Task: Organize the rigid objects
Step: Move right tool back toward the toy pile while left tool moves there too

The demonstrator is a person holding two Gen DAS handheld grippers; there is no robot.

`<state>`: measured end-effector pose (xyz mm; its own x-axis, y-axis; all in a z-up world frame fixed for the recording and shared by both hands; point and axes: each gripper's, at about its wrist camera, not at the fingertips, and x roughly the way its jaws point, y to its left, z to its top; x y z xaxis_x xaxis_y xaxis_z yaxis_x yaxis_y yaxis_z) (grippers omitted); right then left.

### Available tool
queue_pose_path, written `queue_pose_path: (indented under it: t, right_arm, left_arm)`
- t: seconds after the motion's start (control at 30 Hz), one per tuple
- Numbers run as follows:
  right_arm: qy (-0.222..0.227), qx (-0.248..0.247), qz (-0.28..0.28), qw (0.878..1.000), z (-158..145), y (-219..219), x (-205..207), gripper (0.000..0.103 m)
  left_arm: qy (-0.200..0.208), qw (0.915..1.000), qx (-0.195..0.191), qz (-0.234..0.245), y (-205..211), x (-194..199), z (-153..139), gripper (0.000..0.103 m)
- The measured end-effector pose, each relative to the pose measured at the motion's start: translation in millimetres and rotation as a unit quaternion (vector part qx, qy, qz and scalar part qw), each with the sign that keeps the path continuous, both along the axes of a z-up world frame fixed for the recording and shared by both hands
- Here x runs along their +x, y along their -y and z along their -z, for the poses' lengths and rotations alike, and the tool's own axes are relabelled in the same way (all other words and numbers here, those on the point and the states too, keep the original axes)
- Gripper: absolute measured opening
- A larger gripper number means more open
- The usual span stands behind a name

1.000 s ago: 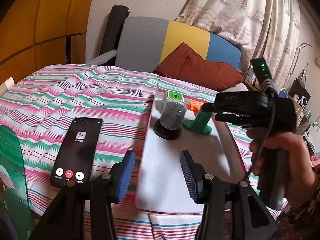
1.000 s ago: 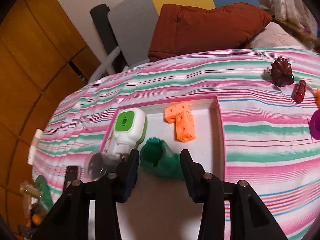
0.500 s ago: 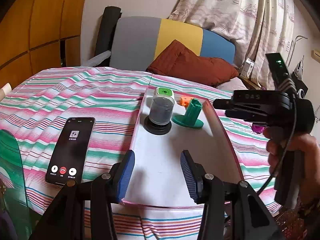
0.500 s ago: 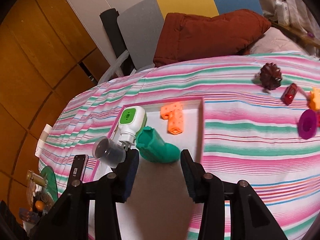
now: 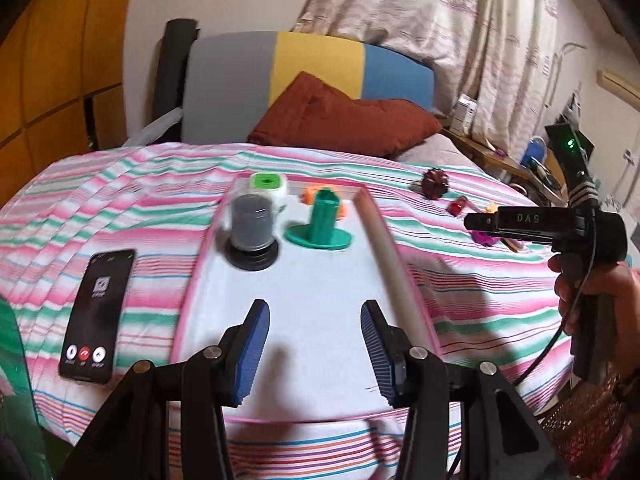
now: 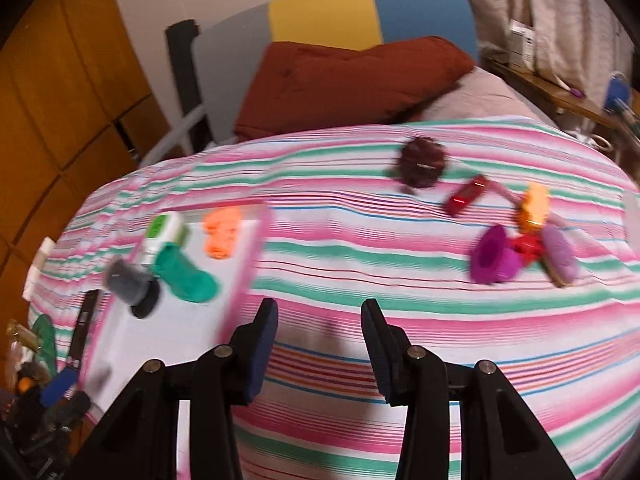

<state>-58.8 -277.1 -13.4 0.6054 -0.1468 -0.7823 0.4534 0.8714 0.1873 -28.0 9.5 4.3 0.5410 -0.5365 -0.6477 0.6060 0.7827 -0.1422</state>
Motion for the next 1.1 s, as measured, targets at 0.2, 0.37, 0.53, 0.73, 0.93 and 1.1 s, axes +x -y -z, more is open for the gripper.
queue_pose_path:
  t: [0.2,0.37,0.53,0.73,0.93,1.1]
  right_arm:
    - [-0.03,-0.032,0.035,0.998,0,54,-30,0.044]
    - [-0.046,-0.049,0.086,0.994,0,104,-58,0.044]
    - [-0.047,-0.047,0.132,0.989,1,142,-79,0.044]
    - [-0.068,-0.043,0.166,0.983,11,178,-84,0.044]
    - [-0.062,-0.027,0.172,0.983,19,212,-61,0.047]
    - [-0.068,-0.018,0.157,0.985,37,221,-40,0.051]
  left_arm:
    - [-0.006,0.9992,0.003,0.04,31,-9,-5,0.048]
    - [-0.013,0.9974,0.008,0.071,57,-21,-5,0.048]
    - [-0.021,0.995,0.019,0.096,78,-31,-2,0.048]
    - [-0.017,0.9927,0.028,0.116,90,-41,-2,0.048]
    - [-0.019,0.9909,0.039,0.128,100,-49,1,0.048]
    - [-0.012,0.9897,0.048,0.134,106,-52,0,0.048]
